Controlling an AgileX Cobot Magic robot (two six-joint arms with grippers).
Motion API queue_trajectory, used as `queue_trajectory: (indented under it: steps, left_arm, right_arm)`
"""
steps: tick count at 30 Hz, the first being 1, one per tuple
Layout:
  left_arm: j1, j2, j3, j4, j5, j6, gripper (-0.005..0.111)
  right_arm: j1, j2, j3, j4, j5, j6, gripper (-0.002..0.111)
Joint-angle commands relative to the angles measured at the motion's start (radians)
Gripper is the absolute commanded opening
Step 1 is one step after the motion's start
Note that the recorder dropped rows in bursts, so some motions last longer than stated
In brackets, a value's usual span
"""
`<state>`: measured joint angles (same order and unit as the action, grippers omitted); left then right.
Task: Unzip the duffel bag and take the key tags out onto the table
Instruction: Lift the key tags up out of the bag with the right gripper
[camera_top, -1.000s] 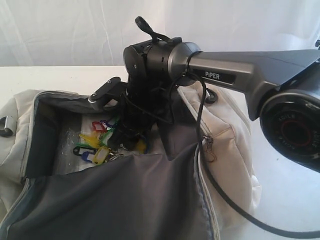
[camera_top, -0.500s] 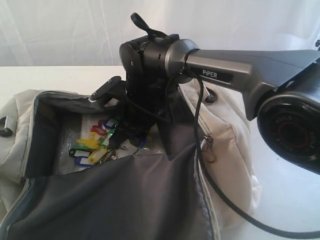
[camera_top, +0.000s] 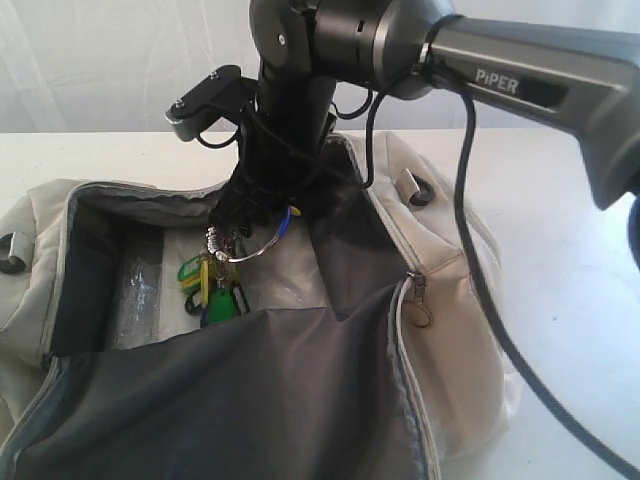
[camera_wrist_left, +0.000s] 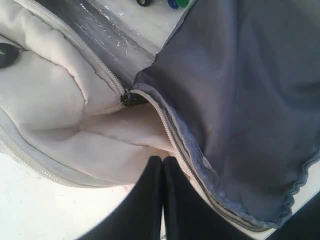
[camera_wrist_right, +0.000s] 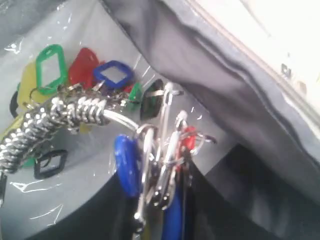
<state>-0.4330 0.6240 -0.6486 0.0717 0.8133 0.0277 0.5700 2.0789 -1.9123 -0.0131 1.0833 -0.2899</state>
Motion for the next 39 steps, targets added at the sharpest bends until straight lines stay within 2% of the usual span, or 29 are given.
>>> queue_trajectory:
  steps: [1,21,34,39]
  left_arm:
    - [0.001,-0.008,0.007,-0.014,0.002,-0.002,0.0]
    - [0.001,-0.008,0.007,-0.014,-0.015,-0.002,0.0]
    - [0.001,-0.008,0.007,-0.014,-0.03,-0.002,0.0]
    - [0.001,-0.008,0.007,-0.014,-0.03,-0.002,0.0]
  right_arm:
    - [-0.002,-0.053,-0.01,-0.003,-0.014,0.005,0.0]
    - [-0.002,-0.226,-0.006,-0.003,-0.036,0.005,0.0]
    - [-0.004,-0.303,-0.004,-0.002,0.034,0.001,0.0]
    - [-0.046,-0.382,0.03,-0.007,0.084,-0.006,0.0]
